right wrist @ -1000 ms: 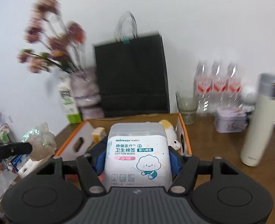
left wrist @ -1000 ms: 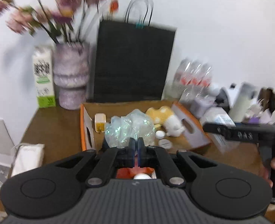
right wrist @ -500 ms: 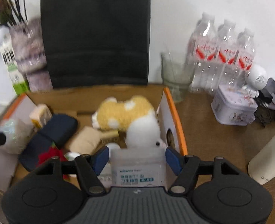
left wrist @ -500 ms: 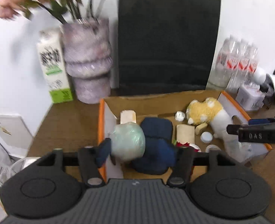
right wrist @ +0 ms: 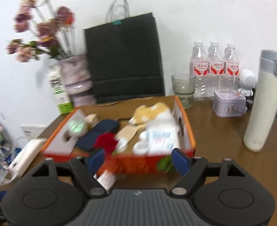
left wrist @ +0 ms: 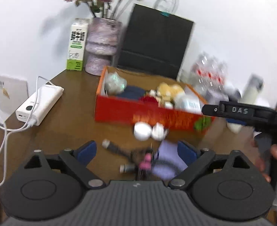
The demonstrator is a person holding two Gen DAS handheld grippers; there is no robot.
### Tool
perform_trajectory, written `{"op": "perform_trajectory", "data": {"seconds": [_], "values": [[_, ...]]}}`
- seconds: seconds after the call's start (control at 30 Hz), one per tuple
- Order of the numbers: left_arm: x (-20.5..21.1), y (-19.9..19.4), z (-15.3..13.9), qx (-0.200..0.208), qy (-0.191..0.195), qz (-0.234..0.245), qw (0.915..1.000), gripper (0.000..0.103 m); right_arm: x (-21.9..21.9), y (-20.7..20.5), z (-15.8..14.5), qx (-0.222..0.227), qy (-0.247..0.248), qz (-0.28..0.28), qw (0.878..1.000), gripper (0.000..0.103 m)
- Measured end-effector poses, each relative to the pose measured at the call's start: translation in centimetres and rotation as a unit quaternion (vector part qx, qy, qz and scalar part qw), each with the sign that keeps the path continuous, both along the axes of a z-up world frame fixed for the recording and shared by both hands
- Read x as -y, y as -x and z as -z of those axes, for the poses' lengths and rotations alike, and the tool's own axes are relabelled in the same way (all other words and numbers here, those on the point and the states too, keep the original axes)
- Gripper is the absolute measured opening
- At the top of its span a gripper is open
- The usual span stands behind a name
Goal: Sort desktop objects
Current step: 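Move both open tools back over the black cable and purple pouch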
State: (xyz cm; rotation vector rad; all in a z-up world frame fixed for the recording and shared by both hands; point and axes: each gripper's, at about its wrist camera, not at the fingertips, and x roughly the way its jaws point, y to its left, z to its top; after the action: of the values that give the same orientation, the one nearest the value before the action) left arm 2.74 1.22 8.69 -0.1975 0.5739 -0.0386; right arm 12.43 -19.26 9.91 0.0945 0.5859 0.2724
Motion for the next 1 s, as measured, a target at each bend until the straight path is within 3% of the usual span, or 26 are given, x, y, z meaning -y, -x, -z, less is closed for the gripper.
{"op": "perform_trajectory", "data": {"seconds": [0.1,0.27,0.37,0.47,1.0], "values": [[0.5,2.1,1.9,-0.002,-0.023,0.006,0.9997,0.1,-0.3,4.9,1.9,0.009,0.012,-0.01,1.0,0.085],[0.5,4.4,4.8,-0.033,-0.016,0.035,0.9987,0.1,0.1,11.2,5.4,-0.004,0.011,-0.029,1.0,0.085],[0.3,6.0,5.7,-0.035,-0.018,0.018,0.9991,0.1,0.4,13.6,6.4,0.003,0.014,-0.045,0.999,0.086],[0.0,6.6,6.2,-0.029,-0.007,0.01,0.9995,0.1,0.3,14.3,7.0,0.008,0.032,-0.047,0.998,0.086],[1.1,6.3,6.3,-0.029,-0.054,-0.001,0.9982,0.1,0.8,14.0,7.8,0.004,0.023,-0.047,0.999,0.086]]}}
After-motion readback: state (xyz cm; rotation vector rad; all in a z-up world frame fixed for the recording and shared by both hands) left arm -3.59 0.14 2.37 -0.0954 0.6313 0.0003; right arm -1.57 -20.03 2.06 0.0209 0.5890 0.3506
